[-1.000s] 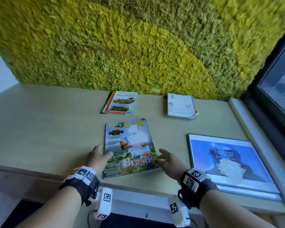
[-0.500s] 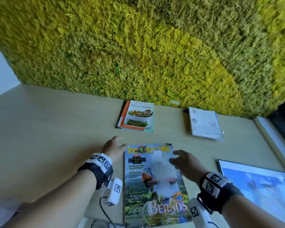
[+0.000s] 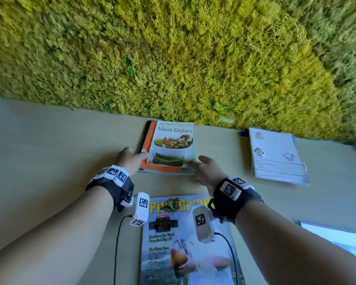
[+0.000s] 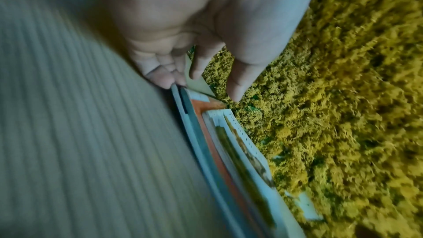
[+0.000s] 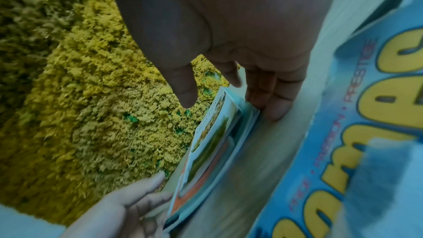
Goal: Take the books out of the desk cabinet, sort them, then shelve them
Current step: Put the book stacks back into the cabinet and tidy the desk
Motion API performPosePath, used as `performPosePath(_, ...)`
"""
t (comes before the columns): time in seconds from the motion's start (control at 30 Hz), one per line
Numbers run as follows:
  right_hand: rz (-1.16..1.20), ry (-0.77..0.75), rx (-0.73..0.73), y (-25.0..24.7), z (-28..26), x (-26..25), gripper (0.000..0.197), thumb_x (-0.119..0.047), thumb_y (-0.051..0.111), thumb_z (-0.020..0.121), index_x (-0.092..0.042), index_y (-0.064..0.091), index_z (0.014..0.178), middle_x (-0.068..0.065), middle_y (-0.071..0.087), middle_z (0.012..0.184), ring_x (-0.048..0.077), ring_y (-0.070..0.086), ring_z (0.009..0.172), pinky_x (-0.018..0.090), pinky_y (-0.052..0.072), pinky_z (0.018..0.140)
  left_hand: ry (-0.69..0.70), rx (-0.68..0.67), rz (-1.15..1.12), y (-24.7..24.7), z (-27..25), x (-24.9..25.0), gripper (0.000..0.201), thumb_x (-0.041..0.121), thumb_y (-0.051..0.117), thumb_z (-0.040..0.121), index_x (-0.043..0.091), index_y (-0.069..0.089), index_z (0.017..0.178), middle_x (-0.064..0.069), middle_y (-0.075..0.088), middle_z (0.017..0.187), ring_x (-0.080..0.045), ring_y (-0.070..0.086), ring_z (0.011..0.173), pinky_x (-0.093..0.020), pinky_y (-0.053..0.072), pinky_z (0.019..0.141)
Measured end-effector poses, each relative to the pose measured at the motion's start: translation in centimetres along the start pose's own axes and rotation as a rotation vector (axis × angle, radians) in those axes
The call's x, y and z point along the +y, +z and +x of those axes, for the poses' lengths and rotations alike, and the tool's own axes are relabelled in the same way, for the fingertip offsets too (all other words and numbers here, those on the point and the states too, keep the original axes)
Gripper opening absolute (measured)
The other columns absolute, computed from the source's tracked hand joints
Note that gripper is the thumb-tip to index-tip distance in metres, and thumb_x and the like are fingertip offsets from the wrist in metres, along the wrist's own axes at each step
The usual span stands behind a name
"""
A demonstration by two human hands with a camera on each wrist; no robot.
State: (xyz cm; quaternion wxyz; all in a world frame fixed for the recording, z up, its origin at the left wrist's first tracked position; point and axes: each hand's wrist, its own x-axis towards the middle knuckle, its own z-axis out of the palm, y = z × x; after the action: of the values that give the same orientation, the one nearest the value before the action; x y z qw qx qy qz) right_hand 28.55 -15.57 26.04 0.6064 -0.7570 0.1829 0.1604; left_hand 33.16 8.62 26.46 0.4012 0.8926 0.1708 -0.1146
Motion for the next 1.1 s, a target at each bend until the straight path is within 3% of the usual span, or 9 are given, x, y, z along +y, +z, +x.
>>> performPosePath(0.1, 0.062, 0.133, 0.012, -1.0, -0.1, -0.3, 0.034, -0.041, 0.074, 0.086, -0.02, 0.048, 0.08, 0.0, 0.041, 0.061, 0.019, 0.04, 0.047, 0.031, 0.035, 0.055, -0.077, -0.099, -0.18, 0.4, -0.6, 0.3, 0.062, 0.066, 0.072, 0.066, 0.013, 0.052, 0.091, -0.014, 0.052, 0.091, -0.028, 0.052, 0.08, -0.035, 0.041, 0.073)
performPosePath(0.23, 0.102, 0.218, 0.01, -1.9, -1.5, -1.5, 0.04, -0.034, 0.072, 0.092, -0.016, 0.044, 0.069, 0.004, 0.03, 0.059, 0.021, 0.031, 0.054, 0.033, 0.036, 0.06, -0.161, -0.225, -0.39, 1.4, -2.2, 0.8, 0.055, 0.035, 0.078, 0.085, 0.015, 0.047, 0.126, -0.013, 0.054, 0.138, -0.038, 0.058, 0.118, -0.05, 0.06, 0.077)
performPosePath(0.33, 0.154, 0.153, -0.007, -2.9, -4.7, -2.6, 0.023, -0.027, 0.071, 0.093, -0.015, 0.057, 0.079, 0.003, 0.057, 0.06, 0.021, 0.046, 0.068, 0.032, 0.039, 0.062, -0.14, -0.299, -0.598, 0.8, -5.3, 0.6, 0.048, 0.029, 0.078, 0.085, 0.017, 0.05, 0.123, -0.015, 0.06, 0.135, -0.045, 0.063, 0.116, -0.048, 0.06, 0.071)
performPosePath(0.4, 0.108, 0.069, -0.065, -3.9, -8.3, -2.3, 0.019, -0.025, 0.068, 0.095, -0.015, 0.058, 0.083, -0.005, 0.063, 0.055, 0.018, 0.053, 0.064, 0.032, 0.039, 0.059, -0.099, -0.321, -0.643, 0.3, -9.2, -0.3, 0.052, 0.034, 0.078, 0.086, 0.018, 0.049, 0.126, -0.011, 0.06, 0.136, -0.041, 0.061, 0.12, -0.055, 0.055, 0.09)
performPosePath(0.53, -0.093, 0.006, -0.152, -4.8, -16.7, 1.8, 0.017, -0.019, 0.069, 0.096, -0.015, 0.06, 0.082, -0.008, 0.064, 0.059, 0.012, 0.057, 0.056, 0.029, 0.042, 0.055, 0.12, -0.273, -0.271, -0.7, -17.9, -4.7, 0.099, 0.067, 0.074, 0.076, 0.012, 0.036, 0.149, 0.002, 0.045, 0.153, -0.026, 0.046, 0.14, -0.042, 0.039, 0.113)
performPosePath(0.67, -0.62, 0.051, -0.102, -3.8, -21.3, 8.6, 0.031, -0.043, 0.075, 0.087, -0.016, 0.061, 0.081, -0.001, 0.06, 0.075, 0.015, 0.053, 0.067, 0.031, 0.043, 0.063, 0.222, -0.335, 0.126, 0.1, -23.6, -10.1, 0.09, 0.083, 0.064, 0.07, 0.023, 0.049, 0.136, 0.003, 0.061, 0.137, -0.022, 0.061, 0.123, -0.036, 0.05, 0.099)
performPosePath(0.73, -0.813, 0.022, 0.04, -3.6, -22.8, 10.7, 0.03, -0.053, 0.073, 0.084, -0.029, 0.064, 0.1, -0.005, 0.052, 0.093, 0.017, 0.056, 0.091, 0.029, 0.05, 0.08, 0.222, -0.297, 0.294, 0.3, -24.9, -12.1, 0.099, 0.076, 0.062, 0.077, 0.021, 0.031, 0.153, -0.003, 0.049, 0.152, -0.022, 0.05, 0.136, -0.031, 0.043, 0.106)
performPosePath(0.83, -0.795, -0.008, 0.142, -3.0, -24.3, 11.6, 0.054, -0.051, 0.07, 0.088, -0.034, 0.053, 0.136, -0.012, 0.04, 0.098, 0.026, 0.051, 0.118, 0.033, 0.045, 0.1, 0.213, -0.297, 0.406, -0.1, -26.0, -13.9, 0.1, 0.077, 0.052, 0.081, 0.023, 0.019, 0.158, -0.009, 0.051, 0.152, -0.025, 0.058, 0.129, -0.031, 0.049, 0.102)
performPosePath(1.1, -0.679, 0.023, 0.216, -0.4, -27.5, 14.5, 0.072, -0.05, 0.079, 0.081, -0.028, 0.046, 0.141, 0.0, 0.043, 0.112, 0.028, 0.058, 0.113, 0.035, 0.048, 0.101, 0.172, -0.289, 0.331, -0.1, -28.7, -15.3, 0.083, 0.072, 0.052, 0.084, 0.025, 0.038, 0.152, -0.004, 0.059, 0.145, -0.026, 0.069, 0.111, -0.035, 0.054, 0.094)
